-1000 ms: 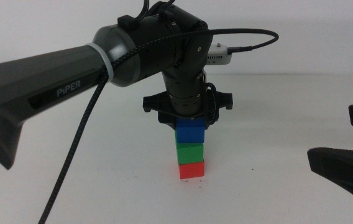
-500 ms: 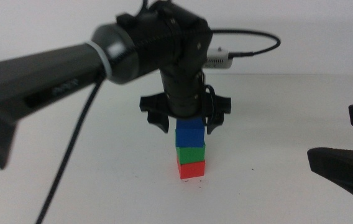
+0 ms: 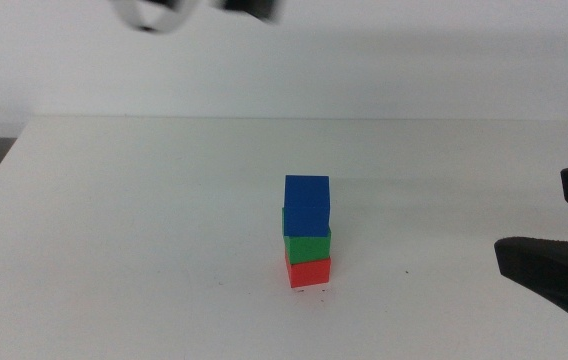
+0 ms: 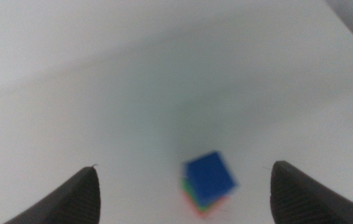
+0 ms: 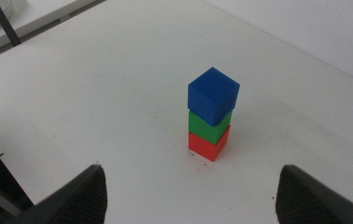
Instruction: Stack red cubes first, then green, then blue cubes in a specific spot.
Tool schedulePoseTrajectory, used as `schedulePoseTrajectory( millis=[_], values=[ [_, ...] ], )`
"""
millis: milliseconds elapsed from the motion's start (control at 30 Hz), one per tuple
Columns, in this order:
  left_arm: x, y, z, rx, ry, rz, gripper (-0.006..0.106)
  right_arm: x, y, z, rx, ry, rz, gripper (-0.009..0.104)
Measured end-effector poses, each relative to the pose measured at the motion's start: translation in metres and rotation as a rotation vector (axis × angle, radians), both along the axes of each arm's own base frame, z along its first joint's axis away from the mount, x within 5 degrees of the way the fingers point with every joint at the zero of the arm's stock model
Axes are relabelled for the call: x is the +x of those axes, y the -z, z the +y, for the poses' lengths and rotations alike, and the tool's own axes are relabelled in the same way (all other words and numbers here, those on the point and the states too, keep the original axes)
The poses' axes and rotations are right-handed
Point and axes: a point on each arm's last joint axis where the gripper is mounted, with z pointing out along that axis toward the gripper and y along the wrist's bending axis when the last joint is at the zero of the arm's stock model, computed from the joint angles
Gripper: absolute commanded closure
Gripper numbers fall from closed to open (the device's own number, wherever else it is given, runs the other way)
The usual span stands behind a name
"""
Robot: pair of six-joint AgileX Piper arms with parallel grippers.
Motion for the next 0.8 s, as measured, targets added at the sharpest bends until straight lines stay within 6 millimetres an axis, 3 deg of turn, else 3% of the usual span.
schedulePoseTrajectory(
  millis=[167, 300, 400, 600, 700, 800],
  values=[
    [-0.039, -0.012, 0.055, 0.069, -0.058, -0.13, 0.007, 0.0, 0.0, 0.0, 0.0, 0.0, 0.0, 0.004],
    [-0.066, 0.019, 0.108, 0.081, -0.162, -0.112, 0.007, 0.0, 0.0, 0.0, 0.0, 0.0, 0.0, 0.004],
    [-0.091, 0.045, 0.139, 0.058, -0.19, -0.263, 0.007, 0.0, 0.0, 0.0, 0.0, 0.0, 0.0, 0.004],
    [-0.131, 0.106, 0.157, -0.016, -0.298, -0.417, 0.007, 0.0, -0.002, 0.0, 0.016, -0.005, -0.013, 0.004],
    [-0.142, 0.123, 0.157, -0.041, -0.301, -0.431, 0.007, 0.0, -0.002, 0.0, 0.019, -0.005, -0.015, 0.004],
    [-0.153, 0.128, 0.157, -0.056, -0.302, -0.459, 0.007, -0.001, -0.003, -0.001, 0.024, -0.006, -0.018, 0.004]
  ],
)
